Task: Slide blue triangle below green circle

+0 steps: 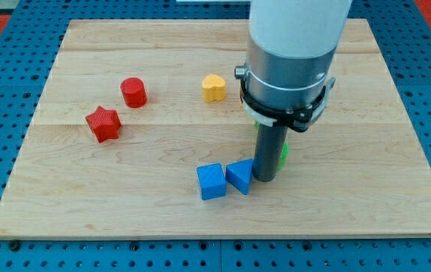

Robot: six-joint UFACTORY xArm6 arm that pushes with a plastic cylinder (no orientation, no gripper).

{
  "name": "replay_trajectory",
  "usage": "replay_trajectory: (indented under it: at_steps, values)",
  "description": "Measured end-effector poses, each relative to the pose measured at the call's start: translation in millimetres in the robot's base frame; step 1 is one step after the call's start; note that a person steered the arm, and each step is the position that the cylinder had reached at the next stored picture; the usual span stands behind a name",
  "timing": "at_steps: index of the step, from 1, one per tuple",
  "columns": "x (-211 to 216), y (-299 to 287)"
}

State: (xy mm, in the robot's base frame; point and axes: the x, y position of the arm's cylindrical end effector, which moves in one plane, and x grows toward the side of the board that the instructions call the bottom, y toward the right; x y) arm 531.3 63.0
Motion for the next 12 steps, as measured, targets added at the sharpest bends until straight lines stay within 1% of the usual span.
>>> replay_trajectory:
  at_steps: [1,2,3,4,5,6,7,8,9,10,11,12]
  values:
    - [11,13]
    - [33,18]
    - [49,-8]
    - [76,-83]
    - [40,-159]
    - [-3,-166]
    - [-20,-146]
    - [28,-119]
    - [56,-98]
    - [31,-124]
    - [-26,-106]
    - [-35,-59]
